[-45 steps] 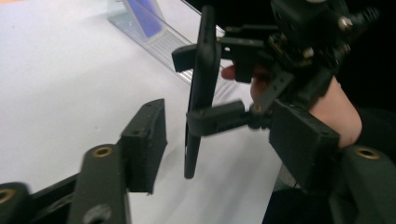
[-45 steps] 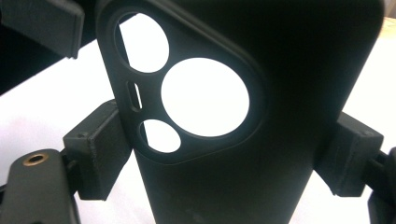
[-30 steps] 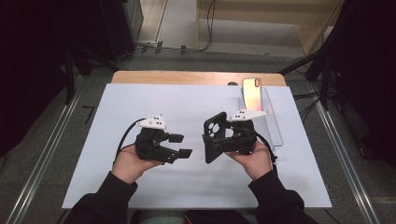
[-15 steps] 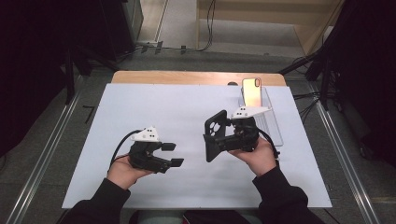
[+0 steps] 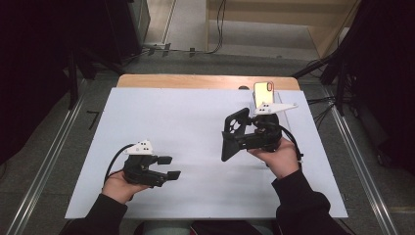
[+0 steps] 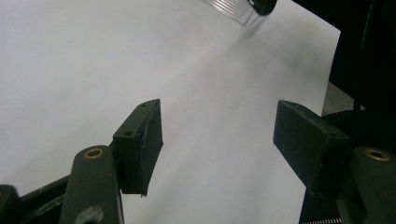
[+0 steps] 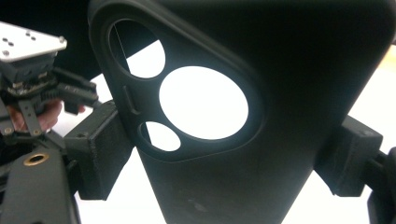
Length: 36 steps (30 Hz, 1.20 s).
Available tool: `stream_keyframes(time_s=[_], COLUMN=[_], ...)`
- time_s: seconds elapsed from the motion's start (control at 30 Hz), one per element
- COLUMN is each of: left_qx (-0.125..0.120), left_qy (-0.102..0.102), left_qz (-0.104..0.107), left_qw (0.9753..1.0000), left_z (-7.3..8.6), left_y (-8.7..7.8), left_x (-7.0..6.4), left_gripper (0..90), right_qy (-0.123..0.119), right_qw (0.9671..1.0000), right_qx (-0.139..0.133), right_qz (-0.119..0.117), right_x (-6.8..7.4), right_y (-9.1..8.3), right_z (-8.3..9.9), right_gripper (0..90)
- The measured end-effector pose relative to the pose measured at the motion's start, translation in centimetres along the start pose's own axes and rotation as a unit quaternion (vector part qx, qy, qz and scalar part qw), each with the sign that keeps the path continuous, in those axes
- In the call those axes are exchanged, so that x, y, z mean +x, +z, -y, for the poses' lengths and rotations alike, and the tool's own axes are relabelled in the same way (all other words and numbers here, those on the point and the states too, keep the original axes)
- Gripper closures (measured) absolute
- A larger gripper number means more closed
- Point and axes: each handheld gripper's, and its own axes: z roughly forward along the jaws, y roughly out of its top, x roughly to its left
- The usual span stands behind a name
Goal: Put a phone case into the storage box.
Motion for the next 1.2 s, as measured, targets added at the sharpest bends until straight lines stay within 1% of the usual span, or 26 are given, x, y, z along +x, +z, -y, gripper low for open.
stream_keyframes(time_s=[0.1,0.2,0.3,0.43,0.6,0.77,0.87,1.03,1.13,1.2], left_qx=[-0.001,-0.003,-0.005,-0.005,-0.01,-0.014,-0.014,-0.011,-0.008,-0.008], left_qy=[-0.002,-0.004,-0.005,-0.007,-0.012,-0.019,-0.017,-0.015,-0.016,-0.018], left_qz=[-0.002,-0.001,0.0,-0.001,0.0,0.001,-0.002,-0.003,-0.007,-0.005], left_qw=[1.0,1.0,1.0,1.0,0.9999,0.9997,0.9998,0.9998,0.9998,0.9998], left_z=[0.3,0.4,0.6,0.7,0.9,1.0,1.1,1.2,1.3,1.4], left_y=[-0.2,-0.3,-0.5,-0.7,-0.9,-1.1,-1.2,-1.2,-1.2,-1.2], left_x=[0.0,0.0,-0.1,-0.1,0.1,0.2,0.2,0.1,0.2,0.2], left_gripper=[33.7,33.7,33.7,33.7,33.7,33.8,33.8,33.8,33.8,33.8], right_qy=[0.007,0.016,0.018,0.027,0.041,0.058,0.064,0.074,0.081,0.082], right_qw=[0.9998,0.9994,0.9987,0.9974,0.9947,0.9902,0.9865,0.9817,0.9773,0.9741], right_qx=[-0.011,-0.021,-0.028,-0.038,-0.046,-0.059,-0.059,-0.053,-0.053,-0.053], right_qz=[0.015,0.024,0.04,0.055,0.082,0.113,0.138,0.167,0.188,0.204], right_x=[-0.4,-1.0,-1.5,-2.2,-3.4,-4.8,-5.6,-7.0,-7.7,-8.3], right_y=[-0.8,-1.7,-2.6,-3.8,-5.3,-6.7,-7.1,-7.1,-7.0,-6.8], right_z=[-0.3,-0.6,-0.8,-1.0,-1.0,-0.9,-0.7,-0.4,-0.2,-0.1], right_gripper=[14.0,14.1,14.1,14.1,14.2,14.2,14.2,14.2,14.2,14.2])
